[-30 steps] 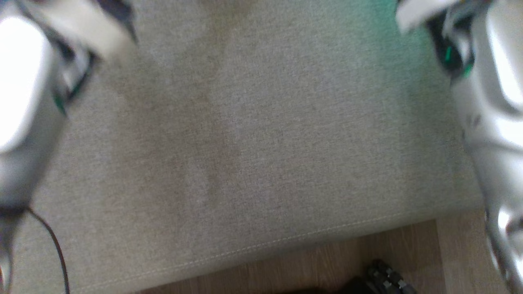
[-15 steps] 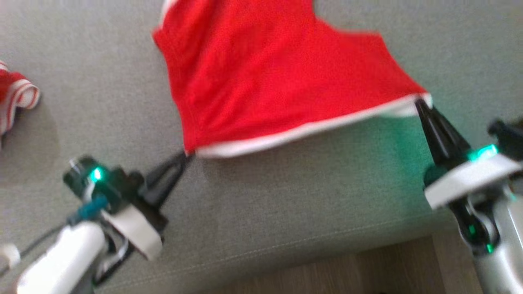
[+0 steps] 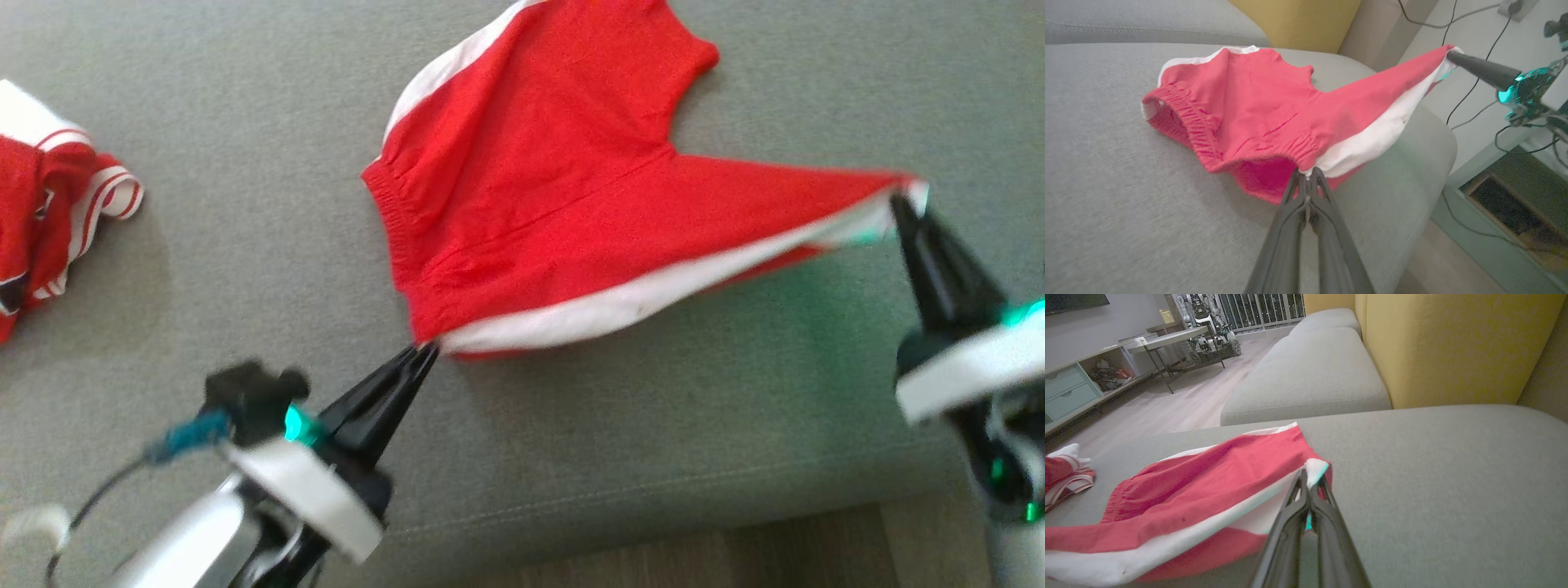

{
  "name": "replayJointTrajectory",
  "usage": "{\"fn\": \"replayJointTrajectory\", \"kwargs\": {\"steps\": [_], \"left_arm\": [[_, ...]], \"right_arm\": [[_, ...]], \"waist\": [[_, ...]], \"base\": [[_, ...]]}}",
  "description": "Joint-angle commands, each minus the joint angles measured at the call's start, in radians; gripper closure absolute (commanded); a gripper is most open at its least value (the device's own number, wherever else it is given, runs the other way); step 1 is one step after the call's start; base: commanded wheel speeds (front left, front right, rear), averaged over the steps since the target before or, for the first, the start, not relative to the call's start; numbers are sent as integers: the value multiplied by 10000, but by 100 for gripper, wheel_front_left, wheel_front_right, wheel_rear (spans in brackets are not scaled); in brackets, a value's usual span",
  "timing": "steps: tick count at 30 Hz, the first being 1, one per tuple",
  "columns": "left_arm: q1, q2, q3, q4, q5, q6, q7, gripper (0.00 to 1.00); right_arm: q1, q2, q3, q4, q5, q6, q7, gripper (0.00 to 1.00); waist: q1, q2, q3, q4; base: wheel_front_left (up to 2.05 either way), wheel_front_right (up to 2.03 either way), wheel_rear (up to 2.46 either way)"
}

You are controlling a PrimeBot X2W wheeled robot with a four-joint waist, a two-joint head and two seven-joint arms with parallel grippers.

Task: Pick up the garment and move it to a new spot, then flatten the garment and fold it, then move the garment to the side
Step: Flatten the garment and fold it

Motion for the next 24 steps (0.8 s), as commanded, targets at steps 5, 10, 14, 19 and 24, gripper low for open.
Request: {"fn": "replayJointTrajectory", "kwargs": {"steps": [5,10,14,19,24], "left_arm": [[-1327,-746,559,-164,-2218,-64,1074,100],[-2556,-1518,1108,496,-3735,-50,1615,100],[-3296,-2085,1724,1067,-4411,101,1465,100],[-4003,-2664,1932,1571,-4958,82,1537,100],[-4496,-2995,2024,2364,-4961,296,1444,100]], "right_arm": [[-1897,-156,6,714,-727,-4,801,100],[-3874,-261,2,2120,-1415,-4,1421,100],[-5511,-679,485,3170,-1803,-4,1367,100],[-7185,-1086,1267,4636,-1923,-4,923,100],[-8544,-1292,2288,6114,-1881,-4,350,100]], "waist": [[0,-1,181,429],[0,-1,644,825],[0,-1,1193,1121],[0,-1,1745,1526],[0,-1,2167,1817]], "base": [[0,0,0],[0,0,0],[0,0,0],[0,0,0],[0,0,0]]}}
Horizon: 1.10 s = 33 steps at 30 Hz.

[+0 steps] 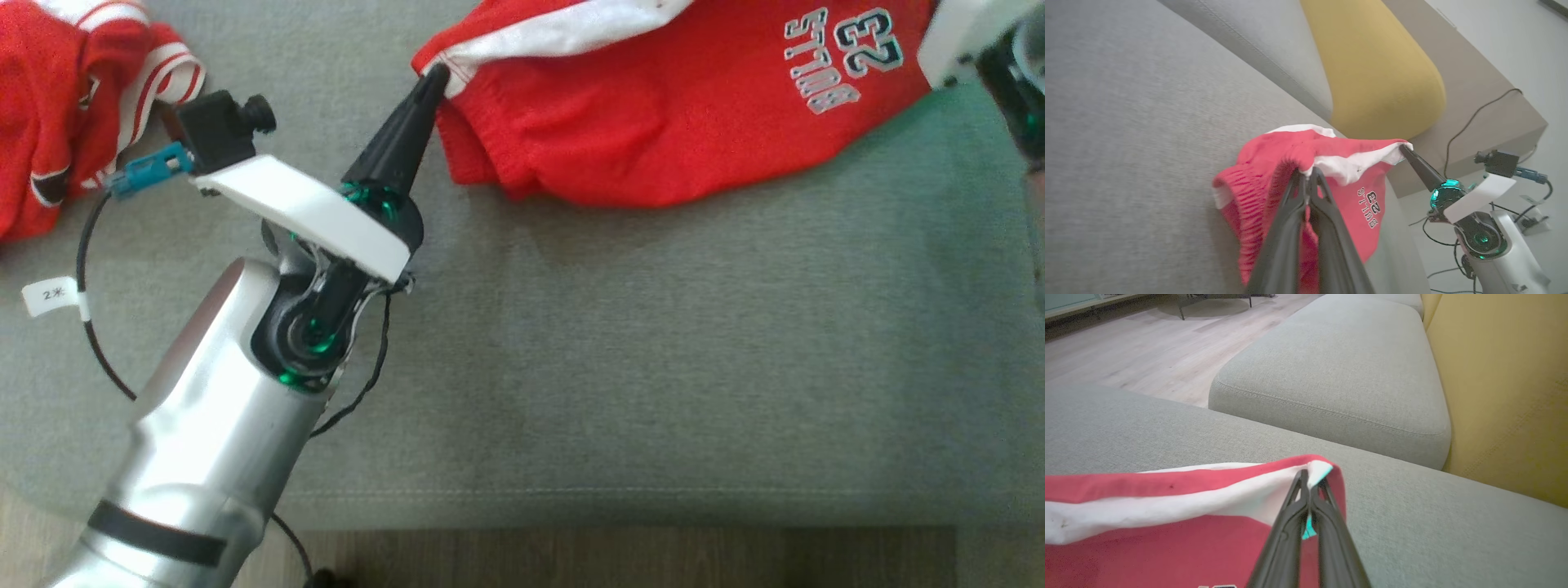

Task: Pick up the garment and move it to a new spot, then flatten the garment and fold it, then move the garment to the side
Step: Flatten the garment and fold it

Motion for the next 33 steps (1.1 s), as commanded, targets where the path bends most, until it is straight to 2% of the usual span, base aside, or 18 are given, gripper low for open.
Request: {"fn": "replayJointTrajectory", "kwargs": {"steps": [1,6,14,15,16,17,18,19,23,25,26,27,28,29,30,33], "left_arm": [[-347,173,427,-192,116,70,-155,100],[-681,-69,306,363,348,-18,-427,100],[-1064,-238,92,1152,960,-124,-1053,100],[-1082,-281,90,1259,960,-137,-1109,95],[-1113,-314,71,1357,979,-152,-1155,73],[-1141,-351,47,1445,986,-170,-1187,56],[-1173,-381,38,1535,1012,-178,-1246,30],[-1216,-383,4,1622,1115,-174,-1325,0],[-1287,-401,-30,1904,1439,9,-1638,0],[-1324,-300,-87,2034,1909,248,-1913,0],[-1321,-239,-103,2057,2202,420,-2054,0],[-1241,-117,-74,1973,2879,817,-2285,0],[-1241,-117,-74,1973,2879,817,-2285,0],[-1046,-33,-31,1703,3680,1241,-2394,0],[-901,-26,37,1482,4105,1463,-2415,0],[-183,-292,563,333,5434,1917,-2426,0]], "right_arm": [[-340,-123,153,-148,-40,-4,-163,100],[-1318,-256,725,1259,-188,-4,-963,100],[-2415,-22,1249,3207,-98,-4,-2322,100],[-2469,40,1300,3432,-24,-4,-2430,100],[-2523,79,1378,3638,14,-4,-2520,89],[-2583,113,1449,3795,49,-4,-2647,60],[-2653,146,1476,3938,109,-4,-2808,2],[-2732,176,1485,4074,171,-4,-2964,0],[-2811,330,1470,4356,727,-4,-3340,0],[-2760,295,1566,4452,1171,-4,-3357,0],[-2723,218,1639,4497,1362,-4,-3304,0],[-2602,79,1738,4620,1780,-4,-3056,0],[-2602,79,1738,4620,1780,-4,-3056,0],[-2455,-19,1826,4750,2222,-4,-2637,0],[-2370,-72,1898,4836,2396,-4,-2374,0],[-2136,-208,2143,4943,2913,-4,-1703,0]], "waist": [[-1,0,213,212],[-1,0,414,448],[-1,0,525,623],[-1,0,518,643],[-1,0,523,656],[-1,0,533,665],[-1,0,548,666],[-1,0,571,661],[-1,0,574,626],[-1,0,536,568],[-1,0,509,533],[-1,0,428,460],[-1,0,428,460],[-1,0,347,416],[-1,0,306,413],[-1,0,225,533]], "base": [[0,0,0],[0,0,0],[0,0,0],[0,0,0],[0,0,0],[0,0,0],[0,0,0],[0,0,0],[0,0,0],[0,0,0],[0,0,0],[0,0,0],[0,0,0],[0,0,0],[0,0,0],[0,0,0]]}}
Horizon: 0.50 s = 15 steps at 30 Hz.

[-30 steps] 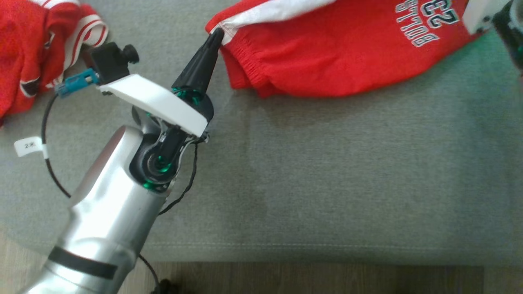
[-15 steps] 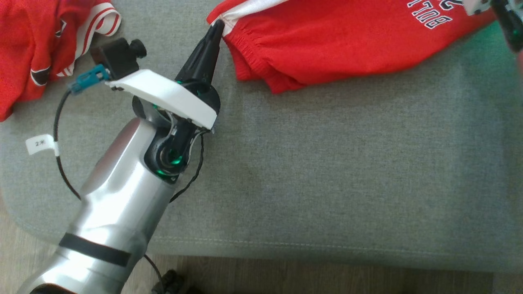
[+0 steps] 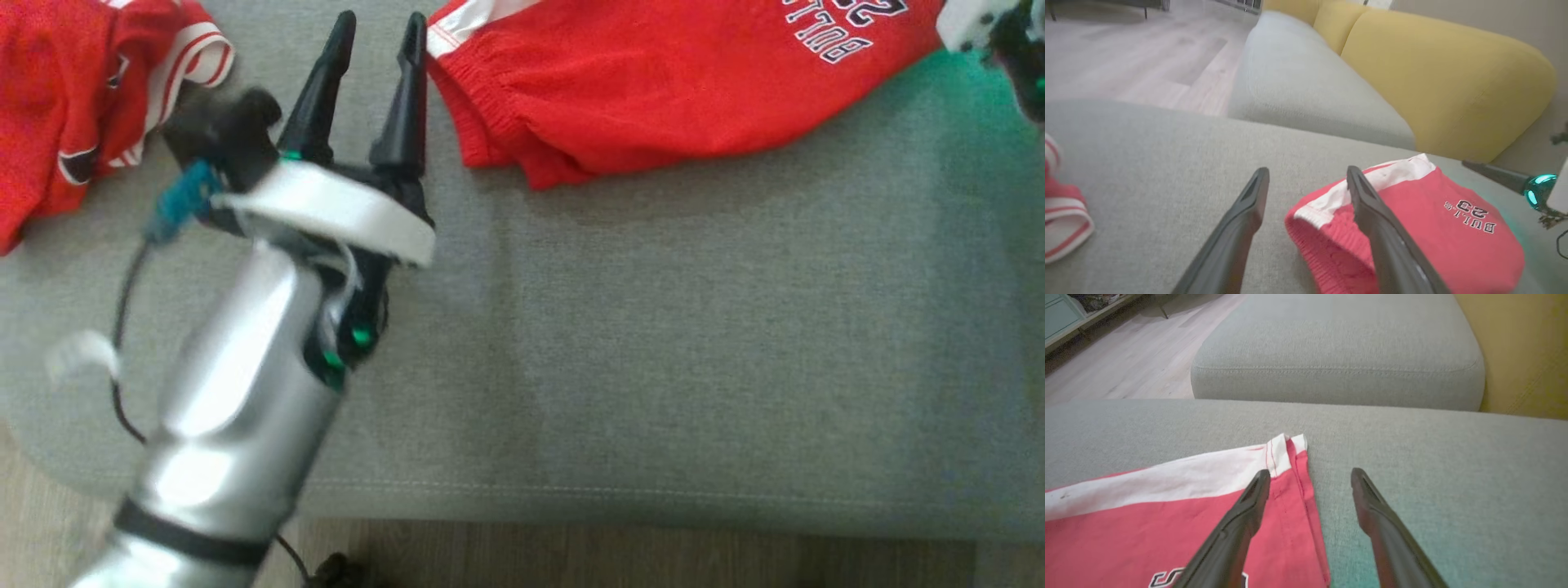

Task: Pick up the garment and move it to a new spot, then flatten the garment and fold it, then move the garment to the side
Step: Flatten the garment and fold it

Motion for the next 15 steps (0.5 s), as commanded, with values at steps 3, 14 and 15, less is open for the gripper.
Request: {"fn": "replayJointTrajectory", "kwargs": {"steps": [3,14,15], "left_arm": [[997,-173,882,-1272,1421,194,-70,0],[3333,-954,1470,-2607,4545,168,-73,0],[3440,-975,1501,-2619,4666,187,-73,0]], "right_arm": [[368,-71,211,-100,427,-4,473,0],[321,-595,107,1870,208,-4,1225,4],[328,-525,86,2021,208,-4,1263,37]], "waist": [[0,0,-86,311],[0,0,-432,1425],[0,0,-478,1462]], "base": [[0,0,0],[0,0,0],[0,0,0]]}}
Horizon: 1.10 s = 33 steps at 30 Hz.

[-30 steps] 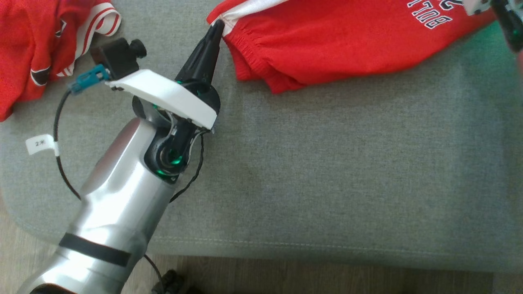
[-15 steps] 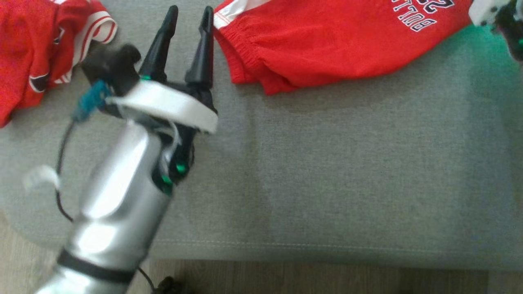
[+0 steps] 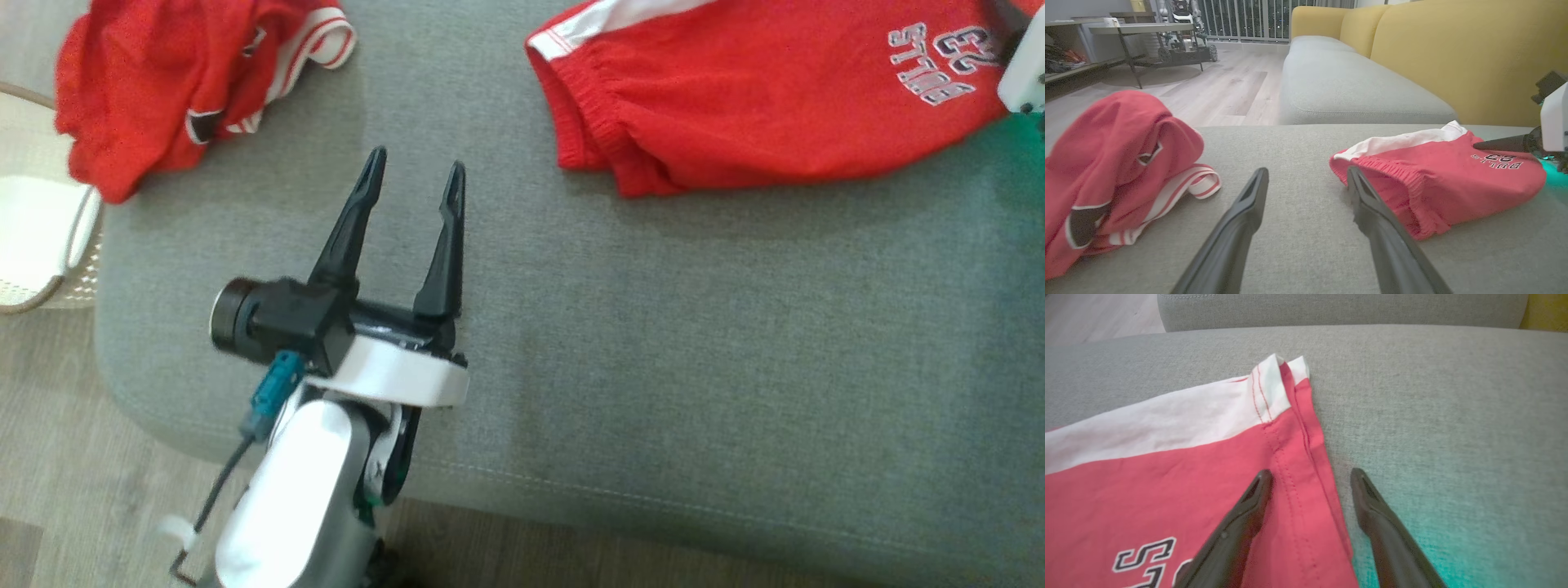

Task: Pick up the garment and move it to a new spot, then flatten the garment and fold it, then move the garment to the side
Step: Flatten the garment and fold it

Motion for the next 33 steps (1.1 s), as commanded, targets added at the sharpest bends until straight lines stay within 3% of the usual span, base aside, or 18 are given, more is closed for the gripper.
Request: {"fn": "replayJointTrajectory", "kwargs": {"steps": [1,2,10,15,19,25,28,33], "left_arm": [[81,62,405,-339,188,46,-52,0],[182,48,422,-332,288,58,-52,0],[973,-7,625,-324,746,223,-52,0],[1341,-19,761,-322,828,212,-52,0],[1561,-23,856,-331,900,158,-53,0],[1648,-28,878,-344,962,17,-53,0],[1667,-31,856,-267,973,-60,-53,0],[1775,-36,786,-154,921,-138,-53,0]], "right_arm": [[302,246,134,57,-41,-4,202,78],[360,369,172,98,18,-4,339,100],[727,357,553,-422,306,-4,57,100],[881,-211,782,-583,276,-4,-237,100],[823,-862,1275,-628,-385,-4,-560,100],[684,-1277,1561,-568,-851,-4,-667,100],[616,-1229,1636,-576,-981,-4,-760,100],[411,-612,1935,-963,-1212,-4,-798,100]], "waist": [[0,0,-136,101],[0,0,-183,97],[0,0,-664,-425],[0,0,-1092,-943],[0,0,-1436,-1273],[0,0,-1700,-1501],[0,0,-1823,-1546],[0,0,-2090,-1646]], "base": [[0,0,0],[0,0,0],[0,0,0],[0,0,0],[0,0,0],[0,0,0],[0,0,0],[0,0,0]]}}
